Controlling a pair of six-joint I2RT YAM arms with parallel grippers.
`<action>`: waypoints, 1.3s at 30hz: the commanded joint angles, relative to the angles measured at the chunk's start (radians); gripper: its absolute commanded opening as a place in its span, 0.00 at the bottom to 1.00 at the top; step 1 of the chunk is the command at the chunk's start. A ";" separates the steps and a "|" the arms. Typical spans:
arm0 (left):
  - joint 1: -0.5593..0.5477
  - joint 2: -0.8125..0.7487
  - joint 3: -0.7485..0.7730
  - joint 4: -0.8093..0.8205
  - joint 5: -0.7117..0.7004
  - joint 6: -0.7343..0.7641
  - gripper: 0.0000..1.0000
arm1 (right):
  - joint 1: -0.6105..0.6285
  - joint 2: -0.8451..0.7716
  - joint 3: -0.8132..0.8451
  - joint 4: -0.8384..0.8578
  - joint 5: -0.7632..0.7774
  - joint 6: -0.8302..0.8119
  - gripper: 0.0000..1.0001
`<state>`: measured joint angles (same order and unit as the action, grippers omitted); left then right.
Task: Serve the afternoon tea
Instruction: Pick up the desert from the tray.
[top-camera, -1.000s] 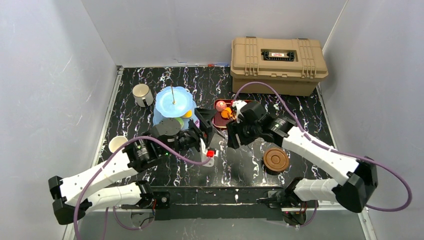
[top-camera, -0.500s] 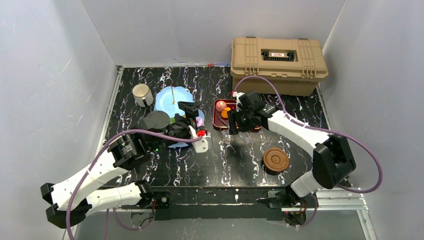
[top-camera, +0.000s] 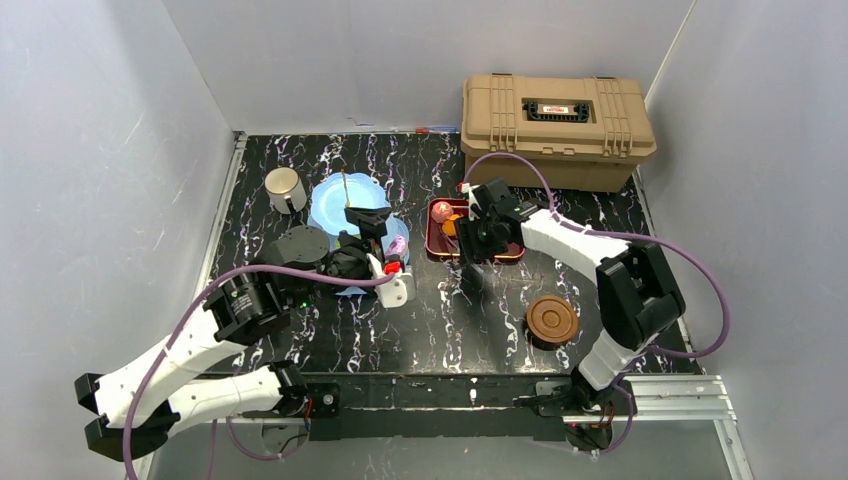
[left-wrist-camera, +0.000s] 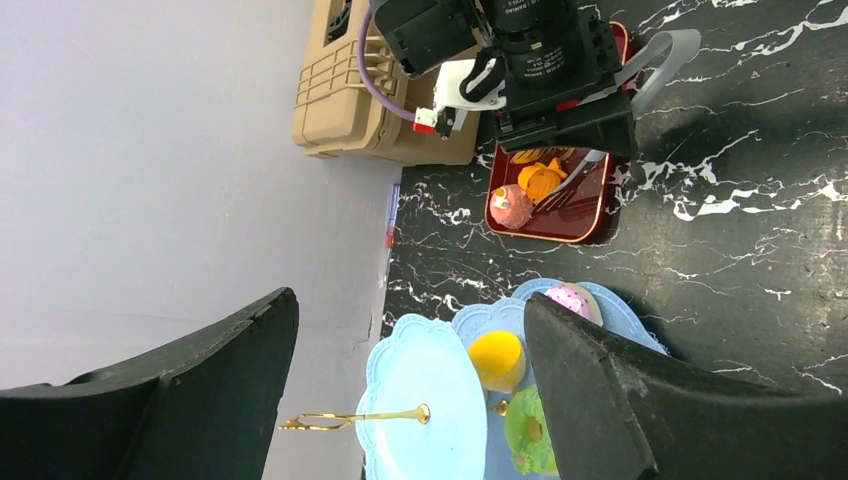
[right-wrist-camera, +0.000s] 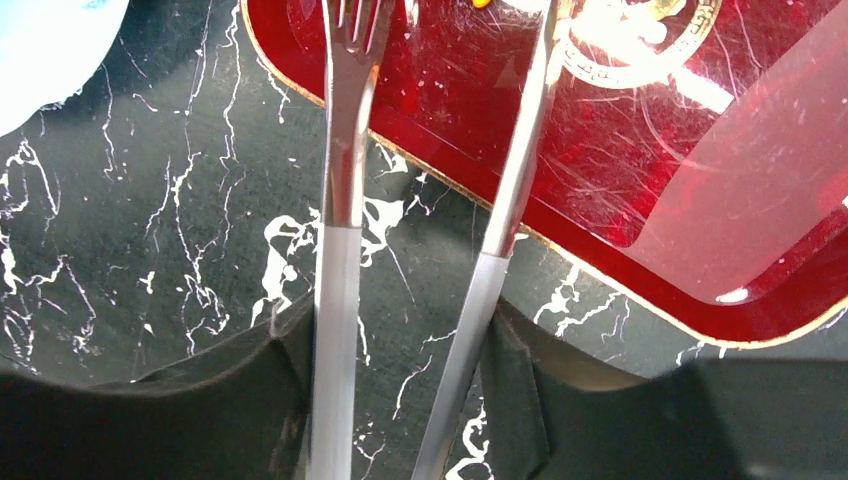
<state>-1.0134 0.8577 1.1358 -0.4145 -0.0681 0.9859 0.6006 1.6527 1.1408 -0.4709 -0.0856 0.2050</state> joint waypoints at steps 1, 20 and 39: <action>0.004 -0.019 0.036 -0.032 -0.009 -0.021 0.81 | -0.002 0.034 0.063 0.008 -0.010 -0.031 0.54; 0.004 -0.022 0.053 -0.050 -0.001 -0.018 0.79 | -0.002 -0.027 0.060 0.011 0.000 -0.018 0.13; 0.009 -0.012 0.162 -0.052 -0.057 -0.096 0.82 | 0.032 -0.166 0.302 -0.190 -0.128 0.065 0.08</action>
<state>-1.0134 0.8497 1.2457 -0.4698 -0.0933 0.9390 0.6060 1.4883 1.2934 -0.5873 -0.1818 0.2573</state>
